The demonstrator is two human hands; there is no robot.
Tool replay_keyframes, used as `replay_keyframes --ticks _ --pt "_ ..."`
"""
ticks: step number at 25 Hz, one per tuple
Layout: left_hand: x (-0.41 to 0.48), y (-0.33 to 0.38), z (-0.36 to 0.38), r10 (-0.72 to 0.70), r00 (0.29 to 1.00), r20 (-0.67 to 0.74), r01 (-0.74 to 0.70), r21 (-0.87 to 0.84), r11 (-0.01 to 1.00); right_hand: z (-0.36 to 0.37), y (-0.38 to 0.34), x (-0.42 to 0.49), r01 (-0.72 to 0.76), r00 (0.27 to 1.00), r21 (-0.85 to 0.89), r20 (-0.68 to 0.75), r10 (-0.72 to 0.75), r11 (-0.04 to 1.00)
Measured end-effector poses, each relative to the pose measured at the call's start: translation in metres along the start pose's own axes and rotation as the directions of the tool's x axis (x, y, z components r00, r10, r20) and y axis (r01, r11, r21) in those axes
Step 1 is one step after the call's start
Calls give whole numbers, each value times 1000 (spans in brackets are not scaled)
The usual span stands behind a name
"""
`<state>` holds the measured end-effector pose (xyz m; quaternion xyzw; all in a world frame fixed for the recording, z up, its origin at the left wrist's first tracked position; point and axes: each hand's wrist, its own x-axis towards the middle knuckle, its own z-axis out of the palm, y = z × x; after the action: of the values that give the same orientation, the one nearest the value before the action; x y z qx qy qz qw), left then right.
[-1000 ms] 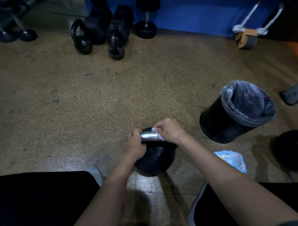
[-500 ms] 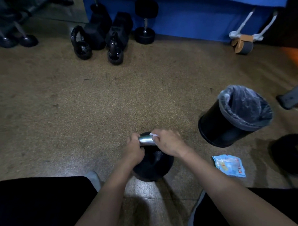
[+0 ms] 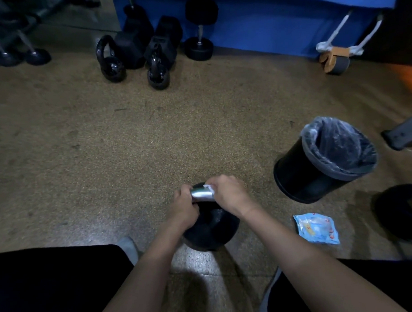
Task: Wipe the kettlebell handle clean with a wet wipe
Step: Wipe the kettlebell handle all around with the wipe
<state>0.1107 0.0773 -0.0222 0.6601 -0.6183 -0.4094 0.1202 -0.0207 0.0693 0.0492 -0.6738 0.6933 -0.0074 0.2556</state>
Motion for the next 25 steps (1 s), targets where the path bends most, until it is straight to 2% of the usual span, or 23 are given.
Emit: replay_keyframes --ticks 5,8,13,16,21,25 --pt "2 -1 0 0 1000 2 0 15 1000 9 0 -2 1 996 131 -90 11 991" --pt "1 0 -1 -14 1000 7 14 24 1000 4 2 2 -18 996 185 -83 34 983" --pt "1 -1 -1 2 1000 9 -2 17 1000 6 -2 -1 65 996 86 -72 -58 994" --pt "2 0 -1 -16 1000 16 16 28 999 1 3 0 16 997 103 -75 -8 995" --pt "5 -3 0 -9 1000 19 9 21 1000 1 -7 0 -4 1000 -22 -19 4 1000" --pt "7 -3 0 -11 1000 15 11 5 1000 -4 -1 6 -16 999 32 -46 18 999"
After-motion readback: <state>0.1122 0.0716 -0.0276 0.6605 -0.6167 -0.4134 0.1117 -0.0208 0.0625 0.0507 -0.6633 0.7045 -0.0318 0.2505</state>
